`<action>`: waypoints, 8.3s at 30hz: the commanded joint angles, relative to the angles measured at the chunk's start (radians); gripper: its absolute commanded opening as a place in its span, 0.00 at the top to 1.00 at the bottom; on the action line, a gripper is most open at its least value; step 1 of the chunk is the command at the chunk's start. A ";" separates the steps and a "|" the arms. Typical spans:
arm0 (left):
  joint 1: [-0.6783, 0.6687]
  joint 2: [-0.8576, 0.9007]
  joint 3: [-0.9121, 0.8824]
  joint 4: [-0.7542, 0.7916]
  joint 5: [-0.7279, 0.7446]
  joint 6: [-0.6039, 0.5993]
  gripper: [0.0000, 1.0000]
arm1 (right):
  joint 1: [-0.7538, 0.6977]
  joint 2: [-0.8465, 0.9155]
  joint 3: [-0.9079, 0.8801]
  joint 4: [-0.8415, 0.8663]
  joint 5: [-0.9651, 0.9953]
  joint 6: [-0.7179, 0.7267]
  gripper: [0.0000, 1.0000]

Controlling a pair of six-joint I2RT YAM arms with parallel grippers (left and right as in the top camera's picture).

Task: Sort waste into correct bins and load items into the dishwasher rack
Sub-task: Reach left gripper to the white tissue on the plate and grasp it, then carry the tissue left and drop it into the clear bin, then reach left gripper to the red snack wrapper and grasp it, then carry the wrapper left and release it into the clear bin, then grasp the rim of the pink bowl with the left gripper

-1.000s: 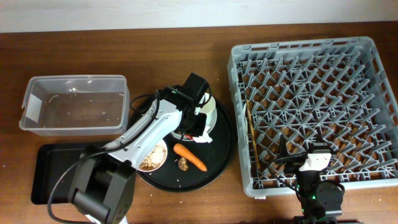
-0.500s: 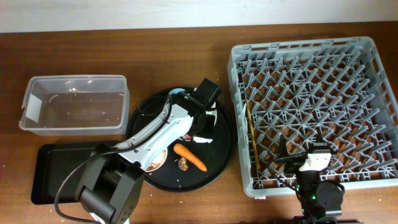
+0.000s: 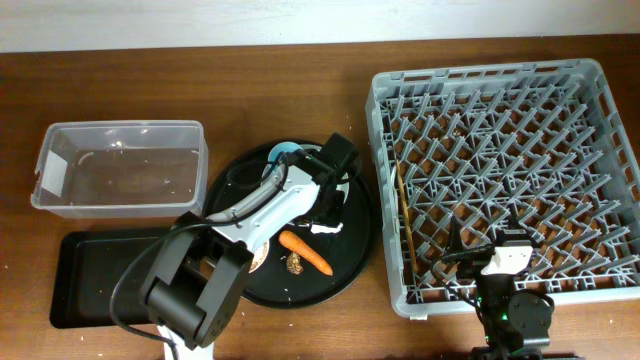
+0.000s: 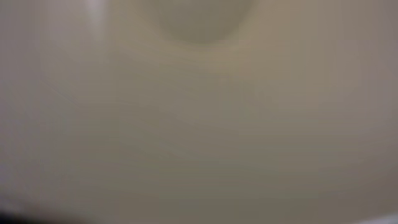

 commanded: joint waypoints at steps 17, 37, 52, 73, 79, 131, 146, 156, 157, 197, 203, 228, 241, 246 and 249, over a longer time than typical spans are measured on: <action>0.082 -0.401 -0.004 -0.024 -0.183 -0.011 1.00 | -0.007 -0.008 -0.007 -0.004 0.009 0.006 0.01; 1.010 -0.151 0.001 0.178 -0.222 0.027 0.01 | -0.007 -0.008 -0.007 -0.004 0.009 0.006 0.01; 0.895 -0.424 0.027 -0.338 0.427 0.082 0.20 | -0.007 -0.008 -0.007 -0.004 0.009 0.006 0.01; 0.134 -0.171 -0.009 -0.137 0.052 -0.174 0.74 | -0.007 -0.008 -0.007 -0.004 0.009 0.006 0.01; 0.134 -0.084 -0.009 -0.111 0.055 -0.197 0.67 | -0.007 -0.008 -0.007 -0.004 0.009 0.006 0.02; 0.131 -0.075 -0.200 0.174 -0.057 -0.290 0.88 | -0.007 -0.007 -0.007 -0.004 0.009 0.006 0.01; 0.134 -0.304 -0.199 0.090 -0.061 -0.289 0.99 | -0.007 -0.007 -0.007 -0.004 0.009 0.006 0.01; 0.216 -0.477 -0.199 -0.004 -0.097 -0.258 1.00 | -0.007 -0.007 -0.007 -0.004 0.009 0.006 0.01; 0.270 -0.506 -0.199 -0.023 -0.097 -0.258 1.00 | -0.007 -0.007 -0.007 -0.004 0.009 0.006 0.01; 0.752 -0.520 -0.142 -0.478 0.327 0.207 1.00 | -0.007 -0.007 -0.007 -0.004 0.009 0.006 0.01; 0.357 -0.520 -0.142 -0.442 0.109 0.010 1.00 | -0.007 -0.007 -0.007 -0.004 0.009 0.006 0.01; 0.145 -0.516 -0.450 0.094 -0.121 -0.248 0.53 | -0.007 -0.007 -0.007 -0.004 0.009 0.006 0.01; 0.227 -0.516 -0.450 0.089 -0.014 -0.245 0.69 | -0.007 -0.007 -0.007 -0.004 0.009 0.006 0.01; 0.227 -0.515 -0.450 0.091 -0.014 -0.249 0.69 | -0.007 -0.007 -0.007 -0.004 0.009 0.006 0.02; 0.227 -0.515 -0.450 0.091 -0.015 -0.249 0.69 | -0.007 -0.007 -0.007 -0.004 0.009 0.006 0.01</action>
